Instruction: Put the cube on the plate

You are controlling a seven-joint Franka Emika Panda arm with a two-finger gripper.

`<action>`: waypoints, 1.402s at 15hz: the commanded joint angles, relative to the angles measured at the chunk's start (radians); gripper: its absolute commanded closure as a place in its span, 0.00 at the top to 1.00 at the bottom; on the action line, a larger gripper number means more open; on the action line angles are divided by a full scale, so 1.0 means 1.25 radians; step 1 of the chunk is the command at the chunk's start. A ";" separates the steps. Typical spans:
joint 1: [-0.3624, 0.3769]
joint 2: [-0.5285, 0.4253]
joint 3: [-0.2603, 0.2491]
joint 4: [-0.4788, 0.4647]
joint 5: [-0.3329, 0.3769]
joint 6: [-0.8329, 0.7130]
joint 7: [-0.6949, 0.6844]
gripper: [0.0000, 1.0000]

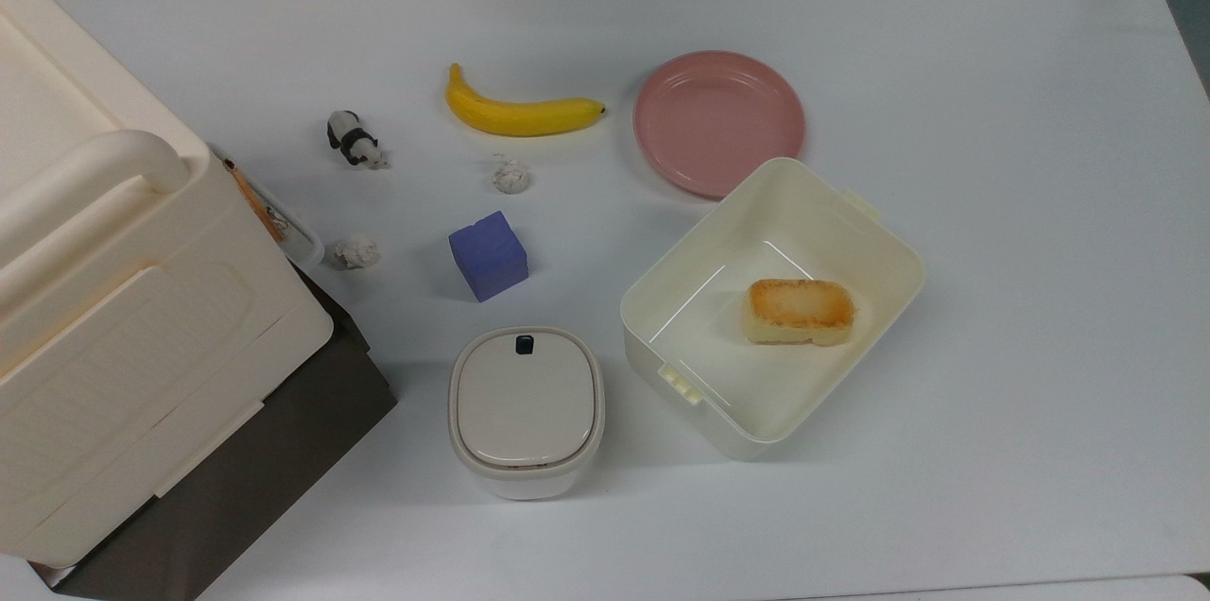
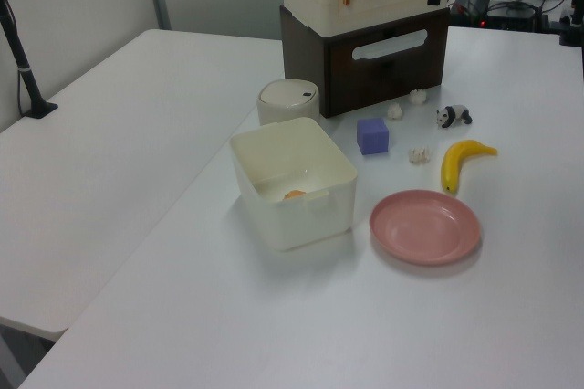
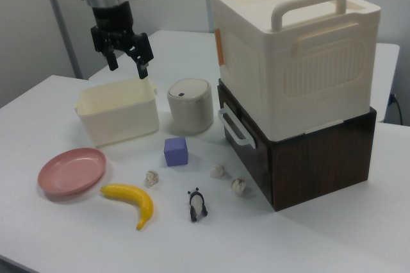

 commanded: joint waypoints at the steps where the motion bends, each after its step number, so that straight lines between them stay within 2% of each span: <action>1: -0.013 0.007 0.003 0.025 0.018 0.001 -0.014 1.00; 10: -0.005 0.021 0.022 0.009 0.012 0.054 0.008 1.00; 21: -0.006 0.020 0.030 0.003 0.010 0.038 0.003 1.00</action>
